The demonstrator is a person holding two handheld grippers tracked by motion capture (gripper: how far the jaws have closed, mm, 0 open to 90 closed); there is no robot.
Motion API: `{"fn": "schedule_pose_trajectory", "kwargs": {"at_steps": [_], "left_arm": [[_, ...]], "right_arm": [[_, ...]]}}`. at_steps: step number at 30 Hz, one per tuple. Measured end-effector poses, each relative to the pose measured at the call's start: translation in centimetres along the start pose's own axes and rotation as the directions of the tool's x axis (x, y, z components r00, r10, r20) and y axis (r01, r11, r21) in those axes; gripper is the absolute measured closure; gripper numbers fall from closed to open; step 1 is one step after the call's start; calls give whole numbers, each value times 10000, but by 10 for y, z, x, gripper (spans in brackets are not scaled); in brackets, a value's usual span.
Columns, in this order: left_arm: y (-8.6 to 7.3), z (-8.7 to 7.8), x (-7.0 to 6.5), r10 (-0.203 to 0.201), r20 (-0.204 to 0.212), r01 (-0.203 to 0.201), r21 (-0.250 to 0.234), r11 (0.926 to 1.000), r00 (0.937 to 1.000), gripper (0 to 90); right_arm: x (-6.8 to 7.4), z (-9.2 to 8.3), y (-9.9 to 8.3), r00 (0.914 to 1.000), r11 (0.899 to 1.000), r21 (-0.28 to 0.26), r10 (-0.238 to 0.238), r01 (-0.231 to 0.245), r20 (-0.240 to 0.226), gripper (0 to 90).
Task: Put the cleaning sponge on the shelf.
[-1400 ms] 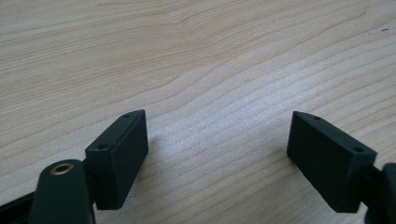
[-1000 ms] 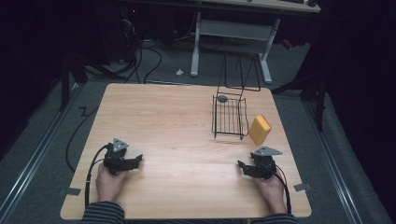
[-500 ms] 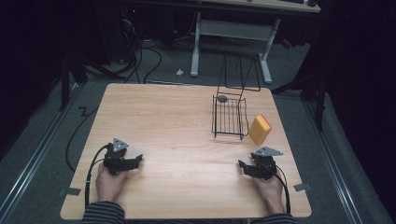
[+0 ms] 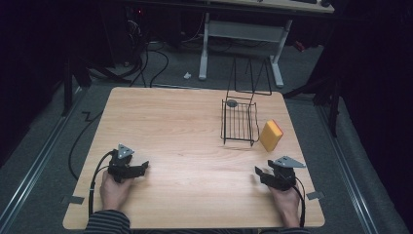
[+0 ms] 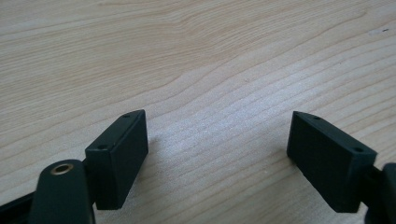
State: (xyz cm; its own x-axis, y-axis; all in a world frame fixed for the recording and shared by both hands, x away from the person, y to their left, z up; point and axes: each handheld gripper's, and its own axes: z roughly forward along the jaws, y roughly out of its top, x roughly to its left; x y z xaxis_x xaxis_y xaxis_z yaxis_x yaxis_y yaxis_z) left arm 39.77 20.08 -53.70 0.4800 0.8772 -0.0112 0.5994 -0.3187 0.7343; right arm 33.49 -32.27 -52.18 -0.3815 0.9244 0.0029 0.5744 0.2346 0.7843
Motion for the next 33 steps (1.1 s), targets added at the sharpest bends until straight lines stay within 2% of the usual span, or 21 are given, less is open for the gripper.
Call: {"fn": "schedule_pose_trajectory", "kwargs": {"at_steps": [3, 7, 14, 19, 26, 33], "left_arm": [[0, 0, 0, -1, 0, 1, 0, 10000, 10000, 210], [0, 0, 0, -3, -1, 3, 0, 10000, 10000, 210], [0, 0, 0, -1, -2, 1, 0, 10000, 10000, 210], [0, 0, 0, -5, -3, 5, 0, 10000, 10000, 210], [0, 0, 0, -3, -1, 3, 1, 10000, 10000, 210], [0, 0, 0, -4, -1, 4, -1, 10000, 10000, 210]], "right_arm": [[-2, -3, -1, 10000, 10000, -56, 72, -72, 51, 371], [-10, -11, -4, 9990, 9990, -184, 416, -414, 133, 370], [-25, -28, -4, 9941, 9925, -732, 1009, -977, 408, 368], [-32, -32, -4, 9922, 9898, -900, 1148, -1101, 488, 363], [-39, -39, 0, 9843, 9807, -1305, 1569, -1456, 805, 322], [-48, -41, 6, 9802, 9750, -1506, 1778, -1633, 876, 301]]}}
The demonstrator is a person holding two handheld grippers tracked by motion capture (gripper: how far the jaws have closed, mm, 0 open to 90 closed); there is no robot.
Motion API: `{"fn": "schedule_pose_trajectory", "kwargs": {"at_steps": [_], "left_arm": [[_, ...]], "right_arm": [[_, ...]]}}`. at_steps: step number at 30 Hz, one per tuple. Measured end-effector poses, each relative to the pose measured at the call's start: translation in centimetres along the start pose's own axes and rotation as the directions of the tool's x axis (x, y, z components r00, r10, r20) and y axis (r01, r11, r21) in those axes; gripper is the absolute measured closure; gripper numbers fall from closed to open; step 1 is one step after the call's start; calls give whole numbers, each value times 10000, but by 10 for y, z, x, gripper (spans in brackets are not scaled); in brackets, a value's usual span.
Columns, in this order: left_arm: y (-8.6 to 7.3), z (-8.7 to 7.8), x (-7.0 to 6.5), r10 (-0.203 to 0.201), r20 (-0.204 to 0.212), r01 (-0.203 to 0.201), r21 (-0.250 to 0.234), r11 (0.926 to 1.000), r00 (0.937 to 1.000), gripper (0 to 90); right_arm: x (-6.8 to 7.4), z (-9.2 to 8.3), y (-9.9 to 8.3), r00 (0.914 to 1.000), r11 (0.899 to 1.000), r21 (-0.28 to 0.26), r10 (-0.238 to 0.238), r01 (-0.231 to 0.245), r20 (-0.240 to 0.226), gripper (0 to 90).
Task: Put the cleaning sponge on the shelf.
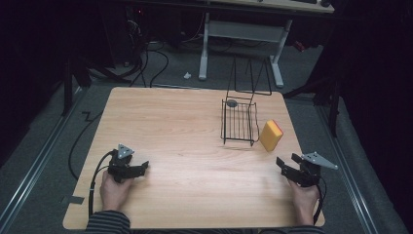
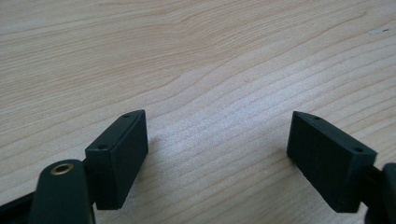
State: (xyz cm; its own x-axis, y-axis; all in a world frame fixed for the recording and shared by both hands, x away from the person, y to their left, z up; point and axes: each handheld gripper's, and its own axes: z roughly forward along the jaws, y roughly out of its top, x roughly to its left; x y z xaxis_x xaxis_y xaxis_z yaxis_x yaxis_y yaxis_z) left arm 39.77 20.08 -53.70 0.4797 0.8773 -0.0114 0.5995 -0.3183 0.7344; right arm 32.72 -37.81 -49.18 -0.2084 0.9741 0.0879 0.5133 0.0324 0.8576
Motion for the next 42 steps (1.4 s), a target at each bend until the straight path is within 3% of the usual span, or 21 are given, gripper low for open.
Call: {"fn": "schedule_pose_trajectory", "kwargs": {"at_steps": [14, 21, 26, 34, 42], "left_arm": [[0, 0, 0, 2, 5, -2, 3, 10000, 10000, 210], [0, 0, 0, 7, 12, -7, 2, 10000, 10000, 210], [0, 0, 0, 14, 37, -14, 6, 10000, 10000, 209], [0, 0, 0, 15, 45, -15, 8, 10000, 10000, 208], [0, 0, 0, 73, 91, -73, -19, 10000, 9999, 207]], "right_arm": [[-10, 7, 21, 9994, 9989, -320, 351, -350, 0, 292], [-10, 16, 35, 9999, 9992, -374, 125, -122, 81, 296], [-8, 20, 46, 9997, 9982, -561, 224, -224, -2, 295], [-6, 37, 60, 9997, 9981, -573, 221, -225, -69, 294], [-8, 53, 59, 9990, 9982, -439, 404, -412, -184, 302]]}}
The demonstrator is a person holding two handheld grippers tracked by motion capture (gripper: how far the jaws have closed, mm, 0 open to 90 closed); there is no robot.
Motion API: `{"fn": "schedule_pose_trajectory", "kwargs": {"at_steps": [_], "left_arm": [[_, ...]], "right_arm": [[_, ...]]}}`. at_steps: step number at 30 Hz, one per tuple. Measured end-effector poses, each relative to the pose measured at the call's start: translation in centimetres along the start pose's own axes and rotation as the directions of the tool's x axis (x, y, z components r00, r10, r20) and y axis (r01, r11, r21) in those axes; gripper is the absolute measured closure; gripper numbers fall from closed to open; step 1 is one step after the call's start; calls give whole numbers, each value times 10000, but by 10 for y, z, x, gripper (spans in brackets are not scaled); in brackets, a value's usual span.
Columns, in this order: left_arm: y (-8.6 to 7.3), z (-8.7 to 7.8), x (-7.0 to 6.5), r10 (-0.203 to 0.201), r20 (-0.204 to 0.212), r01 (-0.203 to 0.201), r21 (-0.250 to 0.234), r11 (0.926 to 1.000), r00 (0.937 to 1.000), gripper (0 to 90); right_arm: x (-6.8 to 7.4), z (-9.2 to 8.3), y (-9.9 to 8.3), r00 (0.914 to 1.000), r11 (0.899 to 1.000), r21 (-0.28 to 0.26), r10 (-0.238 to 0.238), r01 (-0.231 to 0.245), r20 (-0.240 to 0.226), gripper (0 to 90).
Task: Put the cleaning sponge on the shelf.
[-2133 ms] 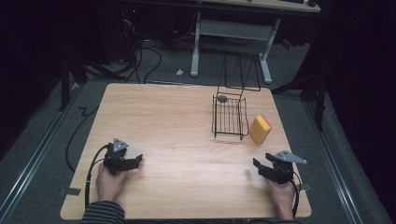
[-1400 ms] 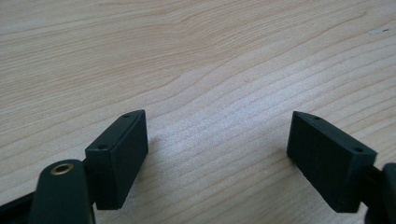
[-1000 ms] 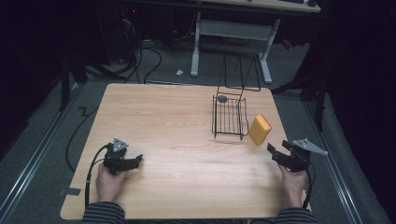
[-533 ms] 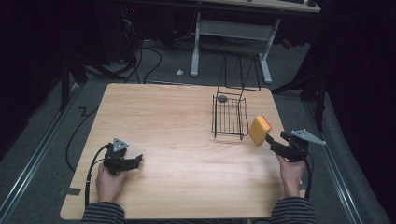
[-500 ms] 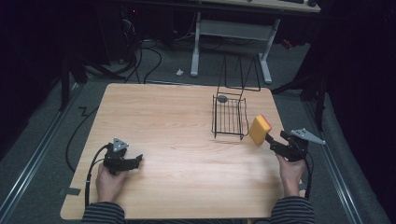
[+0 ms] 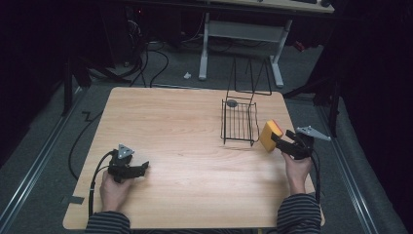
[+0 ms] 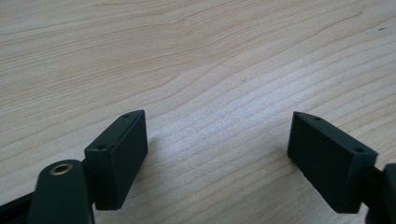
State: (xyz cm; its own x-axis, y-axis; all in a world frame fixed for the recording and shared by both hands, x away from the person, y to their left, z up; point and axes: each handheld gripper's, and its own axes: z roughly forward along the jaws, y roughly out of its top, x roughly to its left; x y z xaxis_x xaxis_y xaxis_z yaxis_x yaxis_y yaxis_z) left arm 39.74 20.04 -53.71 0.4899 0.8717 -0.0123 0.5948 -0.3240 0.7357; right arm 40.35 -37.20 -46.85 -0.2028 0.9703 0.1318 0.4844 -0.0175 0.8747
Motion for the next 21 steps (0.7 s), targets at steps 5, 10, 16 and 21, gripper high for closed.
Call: {"fn": "schedule_pose_trajectory", "kwargs": {"at_steps": [5, 10, 16, 21], "left_arm": [[0, 0, 0, 32, 8, -32, 12, 10000, 10000, 207], [0, 0, 0, 33, 31, -33, 26, 10000, 10000, 207], [0, 0, 0, 30, 14, -30, 8, 10000, 10000, 207], [0, 0, 0, 32, 14, -32, 8, 10000, 10000, 207]], "right_arm": [[-1, 11, -4, 10000, 10000, -7, 75, -75, -43, 318], [0, 25, -10, 9998, 9991, 377, 205, -205, 3, 343], [-1, 35, -15, 9997, 9980, 592, 225, -230, 88, 367], [-3, 43, -19, 9995, 9957, 900, 216, -235, 218, 389]]}}
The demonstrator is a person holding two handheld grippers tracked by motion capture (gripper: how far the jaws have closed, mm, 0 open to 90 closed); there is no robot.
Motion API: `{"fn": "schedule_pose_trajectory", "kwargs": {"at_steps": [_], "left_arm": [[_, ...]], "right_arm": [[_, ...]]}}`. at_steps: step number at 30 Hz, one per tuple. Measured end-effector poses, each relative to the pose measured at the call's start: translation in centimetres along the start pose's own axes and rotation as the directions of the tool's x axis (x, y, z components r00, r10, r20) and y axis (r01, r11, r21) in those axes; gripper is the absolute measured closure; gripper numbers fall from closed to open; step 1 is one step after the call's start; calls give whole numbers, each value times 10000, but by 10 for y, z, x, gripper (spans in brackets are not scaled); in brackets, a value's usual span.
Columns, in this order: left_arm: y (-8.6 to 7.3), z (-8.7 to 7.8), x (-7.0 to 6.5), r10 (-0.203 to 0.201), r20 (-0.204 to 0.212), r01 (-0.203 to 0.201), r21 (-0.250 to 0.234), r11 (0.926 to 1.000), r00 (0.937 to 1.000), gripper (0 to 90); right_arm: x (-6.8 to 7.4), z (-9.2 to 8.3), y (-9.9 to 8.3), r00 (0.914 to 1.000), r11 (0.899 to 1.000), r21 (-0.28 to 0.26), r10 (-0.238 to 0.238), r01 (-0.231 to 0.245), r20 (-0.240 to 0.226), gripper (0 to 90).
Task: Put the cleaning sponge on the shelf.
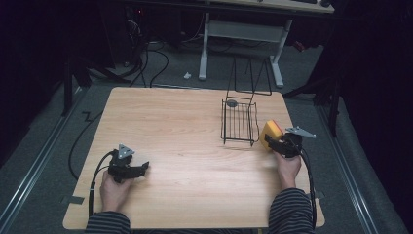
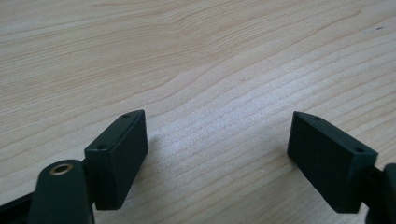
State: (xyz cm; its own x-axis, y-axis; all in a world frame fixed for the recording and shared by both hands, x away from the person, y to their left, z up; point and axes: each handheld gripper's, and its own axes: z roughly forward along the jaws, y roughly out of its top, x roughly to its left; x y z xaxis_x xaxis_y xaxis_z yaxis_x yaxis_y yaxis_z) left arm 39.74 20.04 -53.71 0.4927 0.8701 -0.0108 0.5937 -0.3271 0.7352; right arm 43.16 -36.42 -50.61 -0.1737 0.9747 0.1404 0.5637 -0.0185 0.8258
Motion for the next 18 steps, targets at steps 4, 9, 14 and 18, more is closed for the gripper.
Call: {"fn": "schedule_pose_trajectory", "kwargs": {"at_steps": [4, 9, 14, 18], "left_arm": [[0, 0, 0, 0, -1, 0, 1, 10000, 10000, 207], [0, 0, 0, -10, 4, 10, -11, 10000, 10000, 206], [0, 0, 0, -12, 4, 12, -9, 10000, 10000, 207], [0, 0, 0, -10, 3, 10, -7, 10000, 10000, 207]], "right_arm": [[-1, 3, -2, 10000, 10000, 74, -17, 17, -4, 420], [2, 5, -4, 9989, 9990, 145, -421, 418, 192, 482], [2, 5, -6, 9984, 9986, 148, -510, 507, 256, 560], [4, 4, -7, 9969, 9972, 130, -735, 732, 290, 598]]}}
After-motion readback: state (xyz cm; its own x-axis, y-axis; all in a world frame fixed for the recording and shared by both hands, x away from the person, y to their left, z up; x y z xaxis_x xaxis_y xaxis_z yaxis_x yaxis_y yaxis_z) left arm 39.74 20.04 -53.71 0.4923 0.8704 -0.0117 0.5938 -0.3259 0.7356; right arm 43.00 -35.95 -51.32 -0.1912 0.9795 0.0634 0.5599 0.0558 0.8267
